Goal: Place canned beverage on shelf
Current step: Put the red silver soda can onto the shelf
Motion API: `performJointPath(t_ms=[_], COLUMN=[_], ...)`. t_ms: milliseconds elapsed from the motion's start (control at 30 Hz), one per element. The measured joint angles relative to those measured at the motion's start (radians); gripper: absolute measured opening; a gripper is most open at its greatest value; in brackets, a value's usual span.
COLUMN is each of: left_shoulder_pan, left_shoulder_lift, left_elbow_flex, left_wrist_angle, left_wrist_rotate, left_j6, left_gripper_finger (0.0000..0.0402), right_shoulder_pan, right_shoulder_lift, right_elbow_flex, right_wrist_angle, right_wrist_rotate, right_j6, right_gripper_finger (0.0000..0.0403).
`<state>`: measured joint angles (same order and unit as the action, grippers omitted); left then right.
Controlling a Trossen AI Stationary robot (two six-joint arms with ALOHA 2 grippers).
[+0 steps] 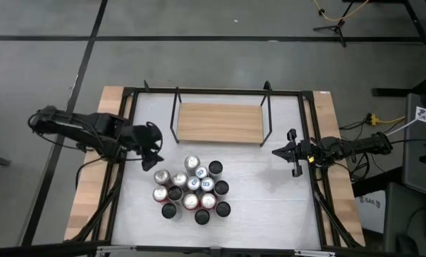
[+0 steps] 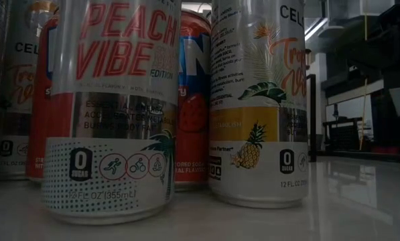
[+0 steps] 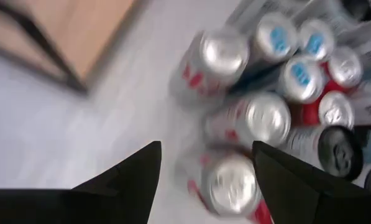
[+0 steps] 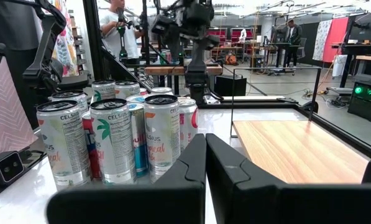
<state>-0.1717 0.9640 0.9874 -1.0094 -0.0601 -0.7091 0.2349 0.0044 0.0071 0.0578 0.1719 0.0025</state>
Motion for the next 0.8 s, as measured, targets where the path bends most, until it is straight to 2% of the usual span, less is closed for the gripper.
performJointPath(t_ms=[200,500,800], left_shoulder_pan=[-0.088,-0.180,-0.205], left_shoulder_lift=[0.043,0.148,0.234], left_elbow_flex=[0.000,0.000,0.000], left_wrist_angle=[-0.045,-0.045,-0.023], left_wrist_rotate=[0.000,-0.008,0.002], left_j6=[-0.149,-0.156,-0.157], left_gripper_finger=[0.0245,0.0245,0.0245], right_shoulder_pan=[0.000,0.000,0.000], right_shoulder_lift=[0.000,0.000,0.000], right_elbow_flex=[0.000,0.000,0.000], right_wrist_angle=[0.000,0.000,0.001], right_wrist_rotate=[0.000,-0.001,-0.001], right_j6=[0.000,0.000,0.000], right_gripper_finger=[0.0005,0.0005,0.0005])
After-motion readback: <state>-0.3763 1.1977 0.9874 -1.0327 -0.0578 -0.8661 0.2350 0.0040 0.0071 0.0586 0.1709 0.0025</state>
